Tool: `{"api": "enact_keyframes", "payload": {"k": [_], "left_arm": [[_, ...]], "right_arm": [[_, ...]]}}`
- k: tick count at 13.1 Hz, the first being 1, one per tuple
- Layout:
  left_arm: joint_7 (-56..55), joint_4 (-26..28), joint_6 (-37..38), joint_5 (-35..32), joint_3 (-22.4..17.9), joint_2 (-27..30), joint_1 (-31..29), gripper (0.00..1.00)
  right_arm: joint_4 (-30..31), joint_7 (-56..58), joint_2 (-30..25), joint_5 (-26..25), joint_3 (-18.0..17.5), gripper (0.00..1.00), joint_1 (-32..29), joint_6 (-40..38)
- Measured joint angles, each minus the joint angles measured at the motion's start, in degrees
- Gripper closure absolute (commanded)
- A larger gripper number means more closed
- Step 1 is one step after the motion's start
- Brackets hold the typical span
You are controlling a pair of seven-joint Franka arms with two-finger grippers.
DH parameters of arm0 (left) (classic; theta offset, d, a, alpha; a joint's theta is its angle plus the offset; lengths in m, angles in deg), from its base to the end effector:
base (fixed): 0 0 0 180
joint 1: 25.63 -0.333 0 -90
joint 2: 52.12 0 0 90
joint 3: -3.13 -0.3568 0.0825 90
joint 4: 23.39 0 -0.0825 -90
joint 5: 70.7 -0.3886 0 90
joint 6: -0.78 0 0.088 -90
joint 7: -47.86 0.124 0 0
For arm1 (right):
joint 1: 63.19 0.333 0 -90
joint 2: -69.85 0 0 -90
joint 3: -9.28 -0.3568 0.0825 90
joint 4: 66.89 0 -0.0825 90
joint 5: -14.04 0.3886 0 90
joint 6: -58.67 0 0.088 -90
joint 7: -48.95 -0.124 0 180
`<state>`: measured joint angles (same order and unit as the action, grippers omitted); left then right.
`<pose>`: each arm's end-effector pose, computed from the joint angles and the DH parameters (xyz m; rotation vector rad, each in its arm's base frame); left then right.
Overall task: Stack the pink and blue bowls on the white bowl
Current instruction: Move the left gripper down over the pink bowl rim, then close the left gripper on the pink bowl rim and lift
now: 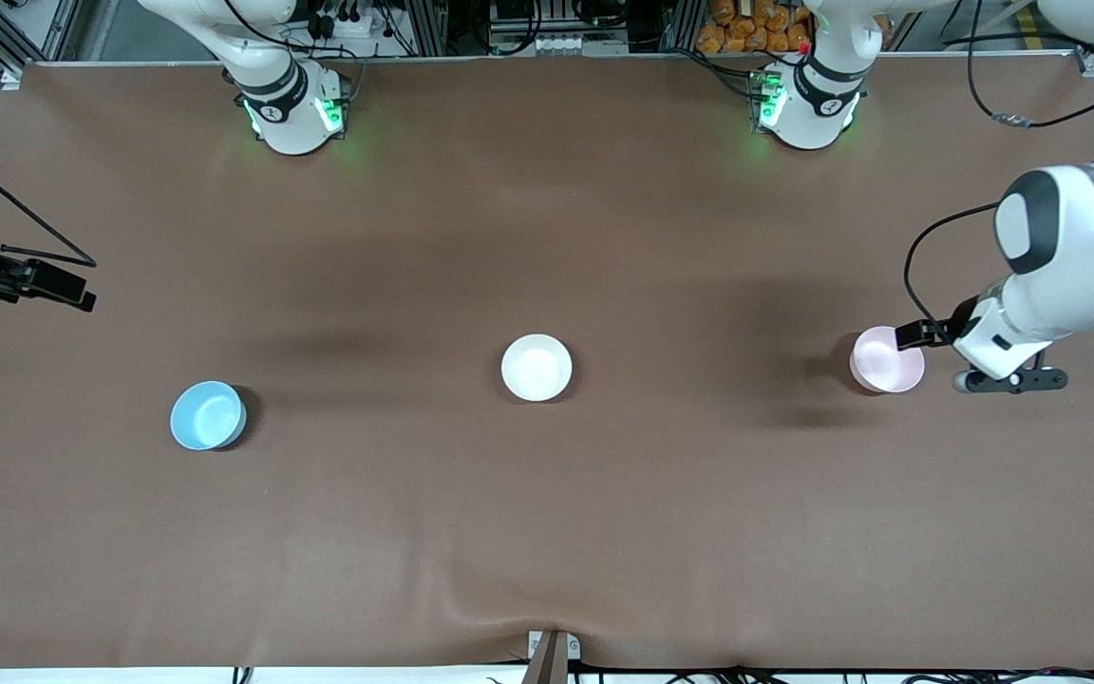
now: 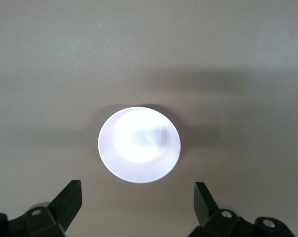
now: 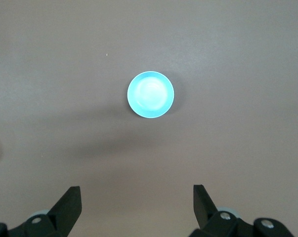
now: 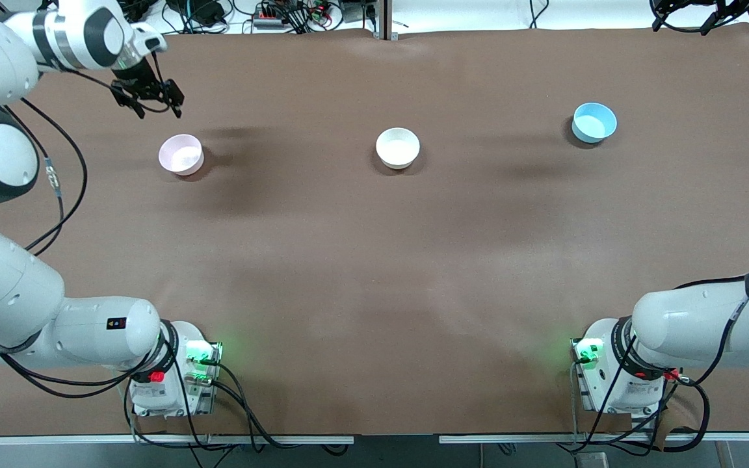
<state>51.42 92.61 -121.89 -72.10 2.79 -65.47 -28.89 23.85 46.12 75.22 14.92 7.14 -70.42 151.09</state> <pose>0.5872 0.0382 0.3451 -3.1223 0.0215 0.1839 0.5883 -0.0516 0.5918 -3.1123 0.2173 0.0998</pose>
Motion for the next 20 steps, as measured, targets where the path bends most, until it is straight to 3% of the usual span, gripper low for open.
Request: {"api": "enact_keyframes", "payload": {"k": [3, 4, 5, 9, 13, 17, 20], "left_arm": [[6.7, 3.9, -9.5, 0.0, 0.0, -3.6, -3.0, 0.00], [7.3, 5.1, -11.9, 0.0, 0.0, -4.5, -3.5, 0.02], [7.5, 5.8, -13.6, 0.0, 0.0, -5.3, -3.6, 0.11], [7.8, 6.2, -14.8, 0.0, 0.0, -6.4, -4.4, 0.28], [8.5, 6.4, -15.5, 0.0, 0.0, -6.9, -4.7, 0.31], [10.4, 6.6, -17.7, 0.0, 0.0, -8.9, -5.6, 0.59], [11.3, 6.6, -18.0, 0.0, 0.0, -9.3, -6.0, 0.93]], "right_arm": [[0.6, 0.0, 0.0, 0.0, 0.0, 0.00, 0.0, 0.8], [0.8, 0.0, 0.1, 0.0, 0.0, 0.00, 0.0, 1.2], [1.0, 0.0, 0.1, 0.0, 0.0, 0.00, 0.0, 1.5], [1.8, 0.0, 0.1, -0.1, -0.1, 0.00, 0.0, 1.9], [1.9, 0.0, 0.1, -0.1, 0.0, 0.00, 0.0, 2.1], [2.0, 0.0, 0.1, -0.1, 0.0, 0.00, 0.0, 2.2], [2.0, 0.0, 0.1, -0.1, 0.0, 0.00, 0.0, 2.3]]}}
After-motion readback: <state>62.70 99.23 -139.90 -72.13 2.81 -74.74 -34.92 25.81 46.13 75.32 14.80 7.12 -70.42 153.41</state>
